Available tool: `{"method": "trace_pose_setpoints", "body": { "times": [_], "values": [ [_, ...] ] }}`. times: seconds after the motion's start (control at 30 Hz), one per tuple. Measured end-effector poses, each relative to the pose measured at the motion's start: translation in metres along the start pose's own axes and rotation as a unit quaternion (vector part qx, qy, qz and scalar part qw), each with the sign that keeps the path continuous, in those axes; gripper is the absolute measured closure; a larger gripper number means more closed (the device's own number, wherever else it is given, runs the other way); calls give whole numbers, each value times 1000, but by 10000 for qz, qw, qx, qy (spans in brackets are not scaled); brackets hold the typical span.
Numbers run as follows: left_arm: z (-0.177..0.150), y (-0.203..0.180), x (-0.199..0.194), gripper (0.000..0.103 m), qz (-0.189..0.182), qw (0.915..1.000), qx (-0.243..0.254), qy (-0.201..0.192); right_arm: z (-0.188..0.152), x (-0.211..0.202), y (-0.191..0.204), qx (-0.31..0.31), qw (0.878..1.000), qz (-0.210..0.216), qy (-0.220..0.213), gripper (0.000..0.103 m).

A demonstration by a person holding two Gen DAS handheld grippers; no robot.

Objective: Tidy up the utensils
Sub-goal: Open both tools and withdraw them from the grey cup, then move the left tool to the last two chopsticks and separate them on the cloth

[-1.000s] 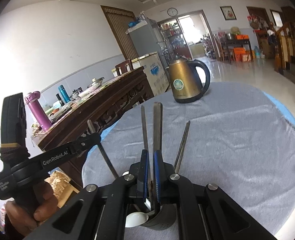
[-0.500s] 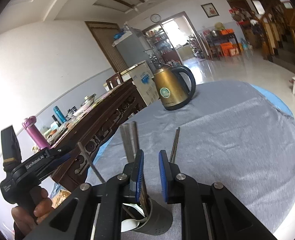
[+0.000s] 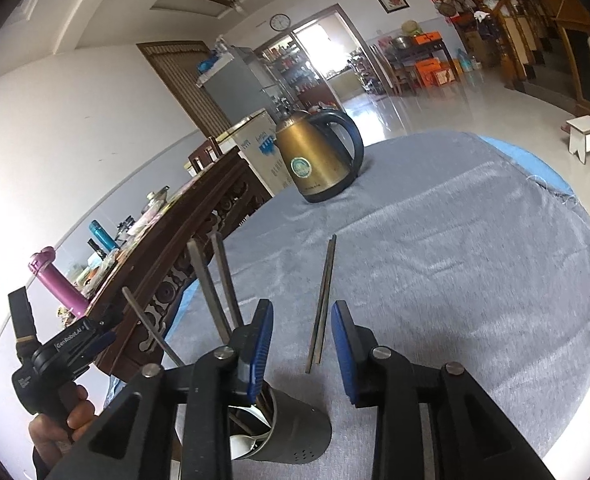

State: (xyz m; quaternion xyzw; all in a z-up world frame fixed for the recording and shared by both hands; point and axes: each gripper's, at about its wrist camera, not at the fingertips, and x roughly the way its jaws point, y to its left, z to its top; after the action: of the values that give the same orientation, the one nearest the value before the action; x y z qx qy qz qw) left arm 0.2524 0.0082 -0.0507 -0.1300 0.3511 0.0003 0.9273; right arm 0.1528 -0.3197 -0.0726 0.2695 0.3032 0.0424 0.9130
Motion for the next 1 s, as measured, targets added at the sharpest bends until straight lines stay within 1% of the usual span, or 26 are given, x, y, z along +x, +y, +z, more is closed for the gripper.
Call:
{"method": "trace_pose_setpoints", "body": {
  "times": [0.3, 1.0],
  "values": [
    [-5, 4, 10, 45, 224, 9995, 69, 214, -2, 9, -1, 35, 9998, -93, 153, 70],
    [-17, 4, 42, 44, 467, 9968, 193, 626, -12, 36, -23, 288, 9981, -216, 500, 70]
  ]
}}
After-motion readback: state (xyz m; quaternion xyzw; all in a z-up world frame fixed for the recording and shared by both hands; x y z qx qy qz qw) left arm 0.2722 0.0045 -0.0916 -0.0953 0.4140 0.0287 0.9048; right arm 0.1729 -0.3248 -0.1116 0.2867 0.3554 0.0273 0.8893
